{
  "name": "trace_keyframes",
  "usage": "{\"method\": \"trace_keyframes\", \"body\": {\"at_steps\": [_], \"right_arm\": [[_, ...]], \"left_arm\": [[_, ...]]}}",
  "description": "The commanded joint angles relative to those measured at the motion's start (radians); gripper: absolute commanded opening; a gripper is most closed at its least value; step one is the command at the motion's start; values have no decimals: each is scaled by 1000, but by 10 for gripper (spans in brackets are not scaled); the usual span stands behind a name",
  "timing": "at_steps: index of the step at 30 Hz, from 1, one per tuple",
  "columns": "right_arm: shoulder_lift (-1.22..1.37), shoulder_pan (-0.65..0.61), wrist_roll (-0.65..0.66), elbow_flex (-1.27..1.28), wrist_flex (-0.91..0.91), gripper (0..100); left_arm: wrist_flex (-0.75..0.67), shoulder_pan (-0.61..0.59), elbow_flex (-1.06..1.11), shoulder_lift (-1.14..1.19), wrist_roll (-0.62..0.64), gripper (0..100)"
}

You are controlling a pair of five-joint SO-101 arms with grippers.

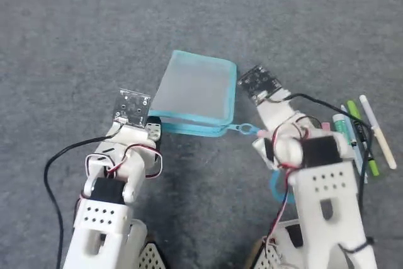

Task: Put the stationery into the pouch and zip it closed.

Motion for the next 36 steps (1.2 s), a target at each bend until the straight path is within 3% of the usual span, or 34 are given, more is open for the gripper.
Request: {"method": "trace_keyframes", "body": {"at_steps": [1, 12, 18, 20, 23, 29, 36], "right_arm": [[56, 85, 14, -32, -48, 6], [160, 140, 51, -32, -61, 24], [160, 151, 74, -32, 45, 258], [160, 183, 84, -34, 62, 277], [165, 294, 97, -66, 64, 239], [226, 538, 288, -172, 51, 220], [538, 750, 396, -382, -19, 219]], "left_arm": [[-15, -34, -5, 9, 15, 12], [-5, -34, -7, 9, -9, 11], [-3, -34, -5, 9, -9, 11], [-3, -34, -1, 9, -9, 11], [-6, -34, 10, 9, -9, 12], [-3, -34, 10, 5, -6, 12], [-2, -34, 10, 5, -6, 12]]}}
